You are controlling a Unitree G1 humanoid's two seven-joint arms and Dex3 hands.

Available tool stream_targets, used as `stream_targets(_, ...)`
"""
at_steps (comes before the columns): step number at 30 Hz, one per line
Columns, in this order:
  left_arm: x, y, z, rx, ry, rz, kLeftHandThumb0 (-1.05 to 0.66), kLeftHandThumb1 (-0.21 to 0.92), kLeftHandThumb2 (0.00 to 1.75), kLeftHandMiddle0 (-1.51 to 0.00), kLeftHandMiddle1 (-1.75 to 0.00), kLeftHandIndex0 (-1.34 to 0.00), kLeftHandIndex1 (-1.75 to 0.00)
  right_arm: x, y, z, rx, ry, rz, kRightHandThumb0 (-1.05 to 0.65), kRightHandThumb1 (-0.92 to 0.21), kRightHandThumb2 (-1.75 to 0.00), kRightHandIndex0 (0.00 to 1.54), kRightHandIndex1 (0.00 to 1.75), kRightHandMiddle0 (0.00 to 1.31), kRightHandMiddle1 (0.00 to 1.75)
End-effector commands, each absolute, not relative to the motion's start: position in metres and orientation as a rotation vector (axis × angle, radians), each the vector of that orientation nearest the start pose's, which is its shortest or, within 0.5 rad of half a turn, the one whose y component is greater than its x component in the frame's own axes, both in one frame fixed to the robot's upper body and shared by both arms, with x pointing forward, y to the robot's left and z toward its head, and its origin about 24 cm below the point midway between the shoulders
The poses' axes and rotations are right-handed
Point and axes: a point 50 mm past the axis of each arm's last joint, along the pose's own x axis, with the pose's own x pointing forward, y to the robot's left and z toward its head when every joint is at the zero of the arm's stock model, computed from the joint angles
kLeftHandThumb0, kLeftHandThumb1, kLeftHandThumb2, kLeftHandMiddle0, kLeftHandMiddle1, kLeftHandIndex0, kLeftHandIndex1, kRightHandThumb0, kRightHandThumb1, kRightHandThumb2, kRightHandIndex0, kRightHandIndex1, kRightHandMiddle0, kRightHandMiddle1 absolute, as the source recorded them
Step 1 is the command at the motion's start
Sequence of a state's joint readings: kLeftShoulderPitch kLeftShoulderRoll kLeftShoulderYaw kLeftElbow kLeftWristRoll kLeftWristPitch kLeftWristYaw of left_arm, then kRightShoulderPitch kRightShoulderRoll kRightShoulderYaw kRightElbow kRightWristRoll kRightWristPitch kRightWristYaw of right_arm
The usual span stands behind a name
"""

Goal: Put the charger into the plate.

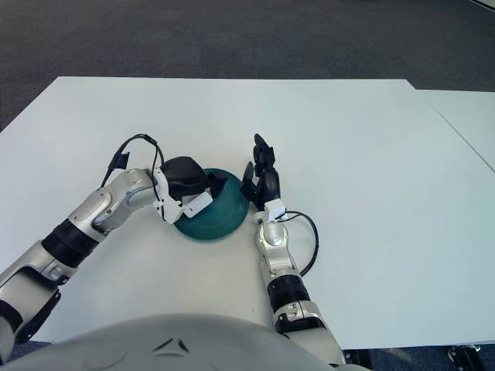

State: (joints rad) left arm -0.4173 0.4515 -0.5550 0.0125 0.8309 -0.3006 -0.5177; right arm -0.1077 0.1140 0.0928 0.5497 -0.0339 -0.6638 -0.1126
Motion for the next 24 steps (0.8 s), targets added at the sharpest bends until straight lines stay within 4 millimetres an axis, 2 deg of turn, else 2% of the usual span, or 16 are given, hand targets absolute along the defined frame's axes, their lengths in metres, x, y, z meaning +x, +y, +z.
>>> stream_targets(1, 0.2681, 0.0704, 0.0825, 1.499, -0.42, -1.037, -0.43, 0.49, 1.09, -0.99, -1.75, -0.48, -1.75, 0.1974, -0.0978, -0.0609, 0.152, 0.119, -0.048, -0.67, -0.92, -0.96, 0.13, 0.01, 0.0, 0.41)
stream_targets(3, 0.268, 0.0704, 0.0825, 1.496, -0.416, -1.03, -0.41, 0.6, 0.95, -0.95, -1.75, -0.4, -1.75, 0.1975, -0.0985, -0.0608, 0.145, 0.114, -0.06, -0.66, -0.92, -0.96, 0.15, 0.01, 0.0, 0.44)
stream_targets(4, 0.2682, 0.0703, 0.0824, 1.497, -0.407, -1.027, -0.41, 0.62, 0.92, -0.95, -1.75, -0.39, -1.75, 0.198, -0.0992, -0.0609, 0.142, 0.112, -0.063, -0.66, -0.92, -0.96, 0.15, 0.01, 0.0, 0.45)
stream_targets(5, 0.2684, 0.0704, 0.0822, 1.499, -0.4, -1.025, -0.56, 0.73, 0.77, -0.92, -1.75, -0.3, -1.74, 0.1983, -0.0994, -0.061, 0.141, 0.112, -0.065, -0.66, -0.92, -0.96, 0.16, 0.01, 0.0, 0.46)
stream_targets(6, 0.2689, 0.0702, 0.0821, 1.505, -0.387, -1.025, -0.62, 0.77, 0.71, -0.91, -1.75, -0.26, -1.74, 0.1997, -0.1005, -0.0615, 0.134, 0.114, -0.068, -0.66, -0.92, -0.95, 0.16, 0.01, 0.0, 0.46)
stream_targets(8, 0.2699, 0.07, 0.082, 1.52, -0.365, -1.027, -0.79, 0.86, 0.6, -0.74, -1.75, -0.18, -1.54, 0.2012, -0.1017, -0.0615, 0.125, 0.112, -0.075, -0.65, -0.92, -0.95, 0.16, 0.01, 0.0, 0.47)
stream_targets(9, 0.2703, 0.0699, 0.0821, 1.528, -0.356, -1.029, -0.83, 0.87, 0.61, -0.59, -1.6, -0.15, -1.43, 0.2014, -0.1019, -0.0612, 0.123, 0.11, -0.079, -0.65, -0.92, -0.94, 0.17, 0.01, 0.0, 0.47)
stream_targets(10, 0.2709, 0.0699, 0.0823, 1.541, -0.35, -1.031, -0.9, 0.89, 0.63, -0.4, -1.35, -0.09, -1.26, 0.2015, -0.1023, -0.0609, 0.116, 0.106, -0.082, -0.65, -0.92, -0.94, 0.17, 0.01, 0.0, 0.47)
stream_targets(11, 0.2712, 0.07, 0.0825, 1.549, -0.345, -1.032, -0.95, 0.9, 0.66, -0.28, -0.94, -0.06, -1.01, 0.2017, -0.1026, -0.0607, 0.111, 0.103, -0.085, -0.65, -0.92, -0.93, 0.18, 0.01, 0.0, 0.48)
stream_targets(12, 0.2714, 0.07, 0.0826, 1.553, -0.344, -1.032, -0.99, 0.91, 0.68, -0.22, -0.63, -0.04, -0.84, 0.2018, -0.1028, -0.0606, 0.108, 0.102, -0.086, -0.65, -0.92, -0.93, 0.18, 0.01, 0.0, 0.48)
stream_targets(13, 0.2718, 0.0701, 0.0829, 1.559, -0.341, -1.033, -1.0, 0.91, 0.69, -0.21, -0.51, -0.03, -0.78, 0.2018, -0.103, -0.0605, 0.102, 0.1, -0.086, -0.65, -0.92, -0.93, 0.18, 0.01, 0.0, 0.48)
stream_targets(15, 0.2726, 0.0712, 0.0837, 1.562, -0.342, -1.029, -1.03, 0.92, 0.74, -0.09, -0.21, -0.01, -0.47, 0.2012, -0.1033, -0.0599, 0.082, 0.093, -0.073, -0.65, -0.92, -0.93, 0.17, 0.01, 0.0, 0.47)
stream_targets(19, 0.2733, 0.0724, 0.0855, 1.551, -0.37, -1.001, -1.04, 0.92, 0.78, -0.02, -0.04, 0.0, -0.15, 0.2025, -0.1029, -0.0601, 0.068, 0.095, -0.038, -0.66, -0.92, -0.94, 0.12, 0.0, 0.0, 0.4)
stream_targets(24, 0.2747, 0.0741, 0.0878, 1.541, -0.423, -0.955, -1.05, 0.92, 0.78, 0.0, -0.01, 0.0, -0.02, 0.2031, -0.1026, -0.0601, 0.068, 0.096, -0.032, -0.66, -0.92, -0.95, 0.09, 0.0, 0.0, 0.37)
